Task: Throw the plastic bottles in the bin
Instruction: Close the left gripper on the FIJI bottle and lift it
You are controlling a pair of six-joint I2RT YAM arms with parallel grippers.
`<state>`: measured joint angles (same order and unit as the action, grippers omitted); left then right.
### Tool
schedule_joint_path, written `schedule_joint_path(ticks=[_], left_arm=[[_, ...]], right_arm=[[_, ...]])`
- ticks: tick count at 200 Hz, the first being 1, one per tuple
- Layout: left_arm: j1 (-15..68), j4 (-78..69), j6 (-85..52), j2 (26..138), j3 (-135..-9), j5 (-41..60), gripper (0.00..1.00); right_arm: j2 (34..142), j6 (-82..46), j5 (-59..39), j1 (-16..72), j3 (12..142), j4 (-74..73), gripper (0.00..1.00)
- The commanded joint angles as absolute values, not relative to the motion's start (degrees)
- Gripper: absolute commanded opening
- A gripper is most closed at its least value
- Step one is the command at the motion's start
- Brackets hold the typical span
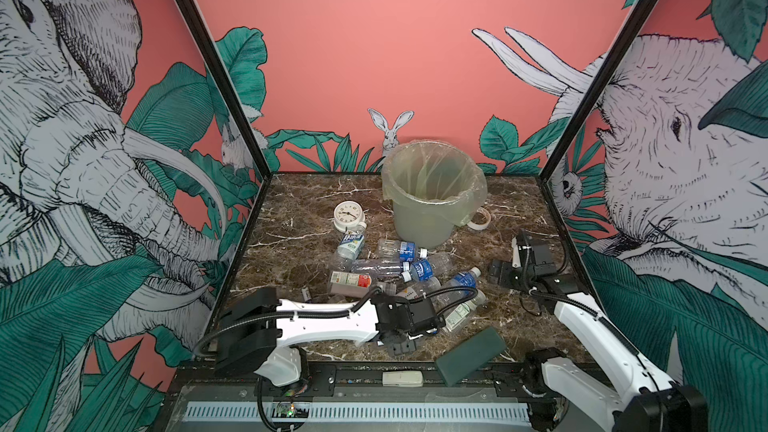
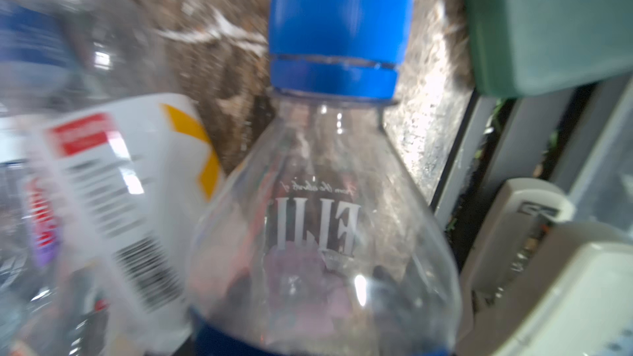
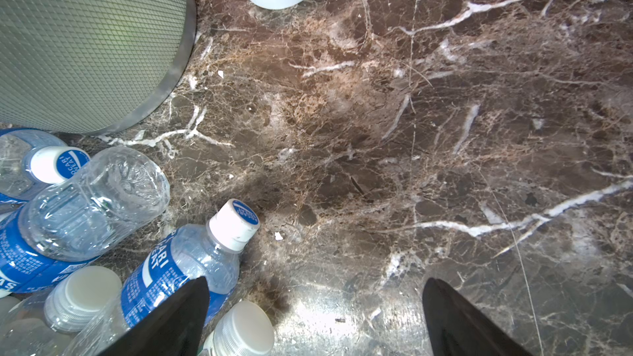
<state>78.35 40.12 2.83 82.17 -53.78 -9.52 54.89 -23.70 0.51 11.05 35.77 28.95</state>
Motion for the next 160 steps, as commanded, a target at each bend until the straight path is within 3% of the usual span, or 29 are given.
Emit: schedule_joint_path(ticks=[1,95,160], left_arm=[[78.66,40.82,1.35,76.14,-53.63,-13.21,0.5],[73.08,32.25,-6.06,52.17,-45.81,-26.28,0.51],[68.64,30.52,-3.25,37.3,-47.0,-33.62,0.51]], right_arm=[[54.66,-23.12,0.02,11.48,35.41,27.83,0.99],[51.33,-22.15,-2.83,12.04,35.11,26.74,0.99],[51.4,-22.23,-4.89,12.28,35.07,25.09,0.99]])
